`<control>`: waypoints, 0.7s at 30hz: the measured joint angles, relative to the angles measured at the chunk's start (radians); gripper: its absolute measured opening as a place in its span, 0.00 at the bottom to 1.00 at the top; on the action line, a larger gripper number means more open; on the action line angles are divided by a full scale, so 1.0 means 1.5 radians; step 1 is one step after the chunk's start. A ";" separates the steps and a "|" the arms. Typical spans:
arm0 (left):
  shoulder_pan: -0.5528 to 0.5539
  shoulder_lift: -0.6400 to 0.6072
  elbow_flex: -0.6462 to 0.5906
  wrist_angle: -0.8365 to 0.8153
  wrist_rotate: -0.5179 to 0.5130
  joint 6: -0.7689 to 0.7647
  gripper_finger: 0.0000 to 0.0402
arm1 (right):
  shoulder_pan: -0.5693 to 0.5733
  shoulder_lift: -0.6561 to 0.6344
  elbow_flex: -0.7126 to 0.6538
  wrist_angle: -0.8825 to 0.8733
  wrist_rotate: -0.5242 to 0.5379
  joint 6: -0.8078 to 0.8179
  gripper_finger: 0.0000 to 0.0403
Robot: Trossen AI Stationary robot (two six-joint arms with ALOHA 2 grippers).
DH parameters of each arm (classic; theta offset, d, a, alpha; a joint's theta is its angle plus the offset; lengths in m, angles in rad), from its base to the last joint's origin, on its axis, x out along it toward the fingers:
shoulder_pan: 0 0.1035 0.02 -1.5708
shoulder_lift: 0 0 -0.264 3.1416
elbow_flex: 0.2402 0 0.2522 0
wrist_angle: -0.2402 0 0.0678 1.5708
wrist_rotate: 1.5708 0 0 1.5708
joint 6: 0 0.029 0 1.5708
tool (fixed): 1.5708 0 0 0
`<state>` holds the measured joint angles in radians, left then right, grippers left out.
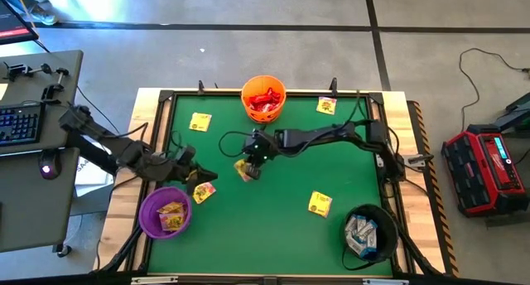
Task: Sort candy by brand, put in halloween buckets
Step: Put the yellow candy into the purple bucket
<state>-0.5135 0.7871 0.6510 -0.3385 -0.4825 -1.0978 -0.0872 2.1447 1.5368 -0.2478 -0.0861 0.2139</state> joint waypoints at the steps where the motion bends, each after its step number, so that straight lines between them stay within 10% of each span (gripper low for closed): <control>1: 0.009 0.006 0.000 0.000 0.000 0.004 0.07 | 0.000 -0.011 0.000 0.000 0.008 -0.003 0.00; 21: 0.146 0.058 0.004 0.141 -0.039 0.412 0.43 | 0.052 -0.213 0.001 0.005 0.054 -0.027 0.00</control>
<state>-0.2950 0.8745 0.6567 -0.1275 -0.5412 -0.4804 -0.0093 1.8254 1.5375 -0.2409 -0.0044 0.1741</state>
